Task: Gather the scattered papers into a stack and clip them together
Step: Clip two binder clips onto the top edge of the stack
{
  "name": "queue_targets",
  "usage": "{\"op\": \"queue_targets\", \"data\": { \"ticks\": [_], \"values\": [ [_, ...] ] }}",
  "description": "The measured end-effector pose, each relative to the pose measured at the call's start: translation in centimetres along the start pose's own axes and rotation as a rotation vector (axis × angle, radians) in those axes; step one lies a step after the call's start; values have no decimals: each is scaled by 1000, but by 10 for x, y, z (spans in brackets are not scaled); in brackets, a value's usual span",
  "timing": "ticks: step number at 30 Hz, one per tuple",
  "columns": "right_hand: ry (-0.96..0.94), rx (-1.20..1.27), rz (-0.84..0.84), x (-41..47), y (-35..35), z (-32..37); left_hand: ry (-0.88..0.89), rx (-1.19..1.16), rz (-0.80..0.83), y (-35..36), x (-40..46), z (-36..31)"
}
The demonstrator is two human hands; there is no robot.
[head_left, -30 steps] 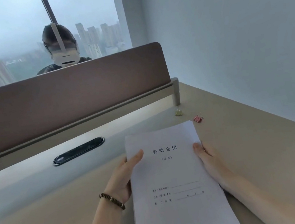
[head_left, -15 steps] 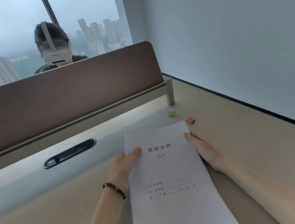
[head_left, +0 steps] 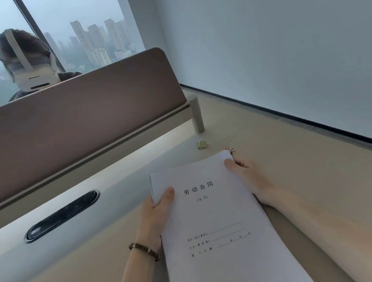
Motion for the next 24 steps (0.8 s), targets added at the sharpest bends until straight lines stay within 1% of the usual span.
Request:
{"op": "queue_targets", "data": {
  "ticks": [2, 3, 7, 9, 12, 16, 21, 24],
  "values": [
    [-22, -25, -42, 9, -4, 2, -2, 22, -28, -3, 4, 5],
    [-47, -74, -99, 14, -8, 4, -3, 29, -34, -4, 6, 7],
    [-128, -282, -423, 31, -29, 14, 7, 51, -46, -6, 9, 10],
    [-140, -370, -506, 44, -33, 15, 19, 67, -51, -3, 9, 11],
    [-83, -456, -515, 62, -33, 12, 30, 96, -40, 0, 9, 11],
    [-48, -540, -487, 75, -31, 15, 23, 69, -28, 0, 7, 8],
    [-70, -573, -459, 80, -29, 17, 15, 78, -28, 0, 5, 6],
    [-58, -547, -461, 81, -32, 13, 9, 79, -37, 1, 6, 6]
  ]
}}
Point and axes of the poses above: each hand's wrist, its own x-axis towards the middle knuckle, its own y-axis out of the palm, z = x × y, the point moved 5 cm from there along x, towards the middle knuckle, and after that the axes turned 8 degrees about y, right-handed, at the moved point
